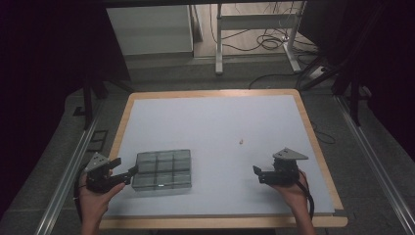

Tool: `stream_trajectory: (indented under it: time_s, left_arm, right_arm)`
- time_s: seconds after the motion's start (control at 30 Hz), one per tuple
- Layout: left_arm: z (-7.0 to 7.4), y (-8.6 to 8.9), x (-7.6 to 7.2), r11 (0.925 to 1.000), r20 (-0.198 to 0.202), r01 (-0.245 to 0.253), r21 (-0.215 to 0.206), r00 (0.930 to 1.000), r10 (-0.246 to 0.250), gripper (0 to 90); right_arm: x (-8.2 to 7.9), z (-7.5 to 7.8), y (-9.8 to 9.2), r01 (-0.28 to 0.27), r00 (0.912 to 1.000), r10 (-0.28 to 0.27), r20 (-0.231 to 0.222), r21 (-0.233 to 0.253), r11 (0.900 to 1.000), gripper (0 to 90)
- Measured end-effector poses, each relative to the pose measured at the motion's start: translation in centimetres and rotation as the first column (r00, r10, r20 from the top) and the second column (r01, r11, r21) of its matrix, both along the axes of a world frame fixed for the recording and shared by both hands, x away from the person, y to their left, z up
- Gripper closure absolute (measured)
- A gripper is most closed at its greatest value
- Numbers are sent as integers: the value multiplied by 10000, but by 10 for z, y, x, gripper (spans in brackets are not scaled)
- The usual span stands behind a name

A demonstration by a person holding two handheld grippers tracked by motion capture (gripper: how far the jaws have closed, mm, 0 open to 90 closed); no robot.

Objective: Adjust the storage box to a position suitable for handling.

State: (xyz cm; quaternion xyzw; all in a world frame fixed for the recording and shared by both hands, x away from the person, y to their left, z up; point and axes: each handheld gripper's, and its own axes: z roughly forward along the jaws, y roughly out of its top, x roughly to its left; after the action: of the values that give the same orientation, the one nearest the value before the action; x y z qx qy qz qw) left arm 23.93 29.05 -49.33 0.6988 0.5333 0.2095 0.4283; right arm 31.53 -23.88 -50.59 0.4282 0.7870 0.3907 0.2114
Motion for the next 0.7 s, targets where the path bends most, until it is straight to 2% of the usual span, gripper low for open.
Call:
stream_trajectory:
  time_s: [0.3, 0.53, 0.7]
  left_arm:
    - [-2, -4, 5, 9996, -43, 291, 5, 9996, -291, 231]
    - [-2, -3, 5, 9996, -125, 282, 23, 9995, -281, 254]
    - [-2, -1, 4, 9998, -178, 185, 107, 9997, -183, 304]
  right_arm:
    - [0, -2, -6, 23, 10000, -21, -68, 209, 9998, 88]
    - [-2, -1, -5, 35, 10000, -35, 1, 32, 10000, 96]
    - [-3, -1, -5, -2, 10000, 2, 32, -42, 10000, 96]
